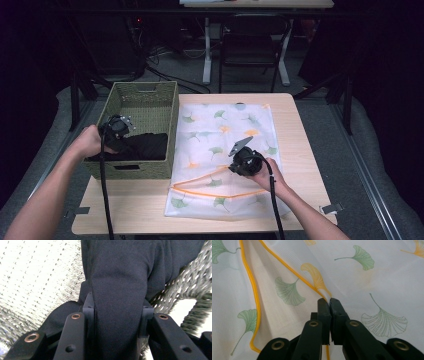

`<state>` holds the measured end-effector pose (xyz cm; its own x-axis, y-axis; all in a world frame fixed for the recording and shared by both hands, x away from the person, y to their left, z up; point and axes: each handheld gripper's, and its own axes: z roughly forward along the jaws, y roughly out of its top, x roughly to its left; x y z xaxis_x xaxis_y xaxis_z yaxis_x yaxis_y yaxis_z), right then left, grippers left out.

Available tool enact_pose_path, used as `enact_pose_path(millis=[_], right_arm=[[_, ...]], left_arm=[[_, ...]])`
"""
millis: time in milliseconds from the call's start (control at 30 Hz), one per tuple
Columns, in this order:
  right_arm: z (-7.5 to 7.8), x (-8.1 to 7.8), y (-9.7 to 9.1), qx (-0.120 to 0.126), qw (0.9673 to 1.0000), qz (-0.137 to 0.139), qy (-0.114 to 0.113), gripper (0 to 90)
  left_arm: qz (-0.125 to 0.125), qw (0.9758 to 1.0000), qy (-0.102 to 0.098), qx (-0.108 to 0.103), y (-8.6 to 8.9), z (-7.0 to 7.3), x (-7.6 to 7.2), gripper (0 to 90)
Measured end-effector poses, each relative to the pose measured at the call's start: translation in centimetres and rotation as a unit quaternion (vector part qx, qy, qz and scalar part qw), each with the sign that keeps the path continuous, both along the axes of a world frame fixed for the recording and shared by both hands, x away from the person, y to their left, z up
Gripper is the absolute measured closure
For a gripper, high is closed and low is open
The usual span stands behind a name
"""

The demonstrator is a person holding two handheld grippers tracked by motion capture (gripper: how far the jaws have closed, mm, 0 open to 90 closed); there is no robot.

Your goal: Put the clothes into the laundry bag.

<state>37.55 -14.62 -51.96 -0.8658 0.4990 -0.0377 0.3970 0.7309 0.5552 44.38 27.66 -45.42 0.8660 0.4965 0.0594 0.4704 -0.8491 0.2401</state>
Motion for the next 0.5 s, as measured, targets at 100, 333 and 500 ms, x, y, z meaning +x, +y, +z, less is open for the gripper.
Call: enact_pose_path(millis=[100, 333, 500], right_arm=[[0.0, 0.0, 0.0, 0.001, 1.0, -0.002, 0.001, 88.0], [0.0, 0.0, -0.1, 0.001, 1.0, -0.002, 0.001, 88.0], [0.0, 0.0, 0.0, 0.001, 1.0, -0.003, 0.0, 88.0]], left_arm=[[0.005, 1.0, -0.001, 0.0, 0.0, 0.4, -0.1, 63.0], [0.02, 0.9997, -0.016, -0.006, 0.3, 2.0, -0.4, 63.3], [0.028, 0.9991, -0.028, -0.012, 0.3, 2.8, -0.6, 63.8]])
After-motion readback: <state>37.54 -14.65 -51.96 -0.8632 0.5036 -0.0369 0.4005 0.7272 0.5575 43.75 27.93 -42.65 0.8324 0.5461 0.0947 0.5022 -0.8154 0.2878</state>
